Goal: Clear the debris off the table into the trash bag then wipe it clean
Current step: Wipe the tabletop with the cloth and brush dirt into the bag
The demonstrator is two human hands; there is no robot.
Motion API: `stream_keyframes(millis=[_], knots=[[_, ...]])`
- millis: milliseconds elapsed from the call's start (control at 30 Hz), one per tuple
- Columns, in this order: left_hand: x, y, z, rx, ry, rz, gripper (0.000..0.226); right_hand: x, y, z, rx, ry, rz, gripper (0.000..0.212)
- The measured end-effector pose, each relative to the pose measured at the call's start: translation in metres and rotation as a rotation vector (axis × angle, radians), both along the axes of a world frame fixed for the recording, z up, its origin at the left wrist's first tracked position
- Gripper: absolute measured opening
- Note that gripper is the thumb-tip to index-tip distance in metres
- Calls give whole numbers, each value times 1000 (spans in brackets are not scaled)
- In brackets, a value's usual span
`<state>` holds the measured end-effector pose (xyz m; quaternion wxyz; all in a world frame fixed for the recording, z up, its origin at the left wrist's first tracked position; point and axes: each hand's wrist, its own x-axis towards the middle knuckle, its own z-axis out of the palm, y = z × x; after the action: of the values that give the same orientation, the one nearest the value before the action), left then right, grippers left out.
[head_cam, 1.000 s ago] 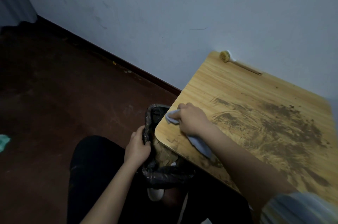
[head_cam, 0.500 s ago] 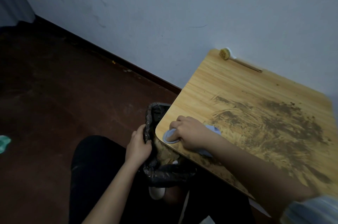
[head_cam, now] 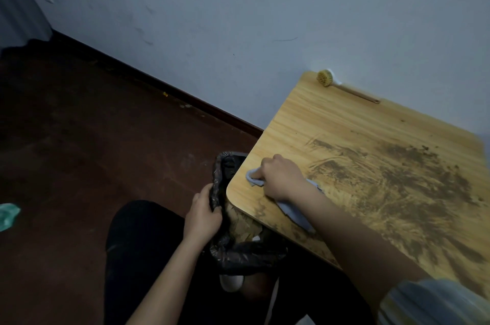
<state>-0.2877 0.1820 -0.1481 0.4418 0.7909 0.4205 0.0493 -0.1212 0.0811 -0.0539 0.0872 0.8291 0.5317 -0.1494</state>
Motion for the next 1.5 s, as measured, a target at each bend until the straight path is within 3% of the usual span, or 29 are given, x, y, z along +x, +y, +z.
stream_keyframes(millis=[333,500,600,1000,1500], knots=[[2,-1,-3,-23,8,1,59,-21,-31,-9,10,47,258,41],[0,-3,-4,-13,1,-9,59,0,-33,-6,138,-73,99,36],[-1,-5,-4,-10,6,-9,58,7,-33,-9,113,-181,20,35],[-1,-10,-5,-6,26,-15,59,-16,-44,-17,-4,-213,243,28],[-8,-21,1,-25,20,-20,56,-39,-54,-13,16,-156,249,26]])
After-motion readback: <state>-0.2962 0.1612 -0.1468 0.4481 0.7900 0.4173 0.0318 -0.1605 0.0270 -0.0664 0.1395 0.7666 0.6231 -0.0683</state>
